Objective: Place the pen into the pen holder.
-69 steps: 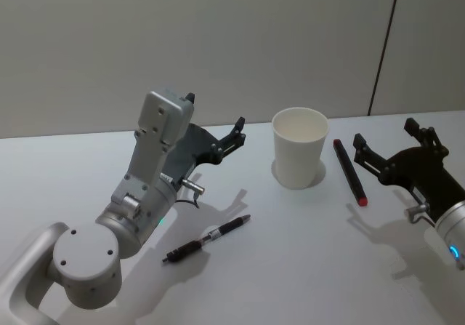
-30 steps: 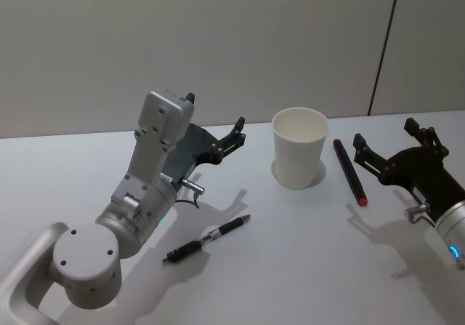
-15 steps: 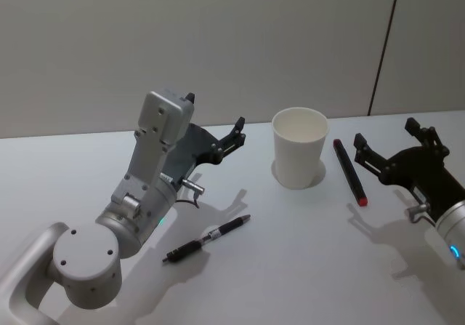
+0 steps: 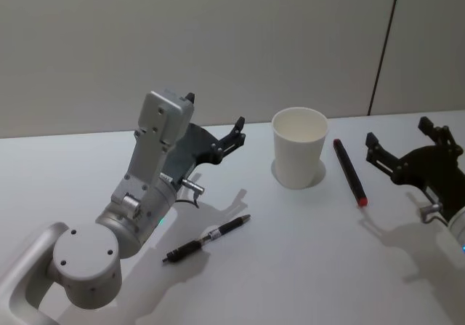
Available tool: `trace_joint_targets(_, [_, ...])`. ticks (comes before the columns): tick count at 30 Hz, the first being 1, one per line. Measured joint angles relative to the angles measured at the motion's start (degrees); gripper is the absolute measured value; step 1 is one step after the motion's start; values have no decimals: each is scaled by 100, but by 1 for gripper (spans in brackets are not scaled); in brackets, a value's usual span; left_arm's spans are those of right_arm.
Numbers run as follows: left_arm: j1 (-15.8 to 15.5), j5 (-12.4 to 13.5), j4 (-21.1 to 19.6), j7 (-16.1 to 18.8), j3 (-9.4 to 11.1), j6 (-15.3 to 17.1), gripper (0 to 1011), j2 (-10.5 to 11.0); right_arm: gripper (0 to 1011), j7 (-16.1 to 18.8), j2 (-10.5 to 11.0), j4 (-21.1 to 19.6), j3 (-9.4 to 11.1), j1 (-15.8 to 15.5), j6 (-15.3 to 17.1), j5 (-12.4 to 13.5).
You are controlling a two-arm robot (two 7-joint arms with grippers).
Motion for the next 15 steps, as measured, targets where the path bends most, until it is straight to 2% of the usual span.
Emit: trace_joint_targets(15, [0, 0, 0, 0, 0, 0, 1001, 0, 1002, -305, 111, -278, 159, -230, 265, 251])
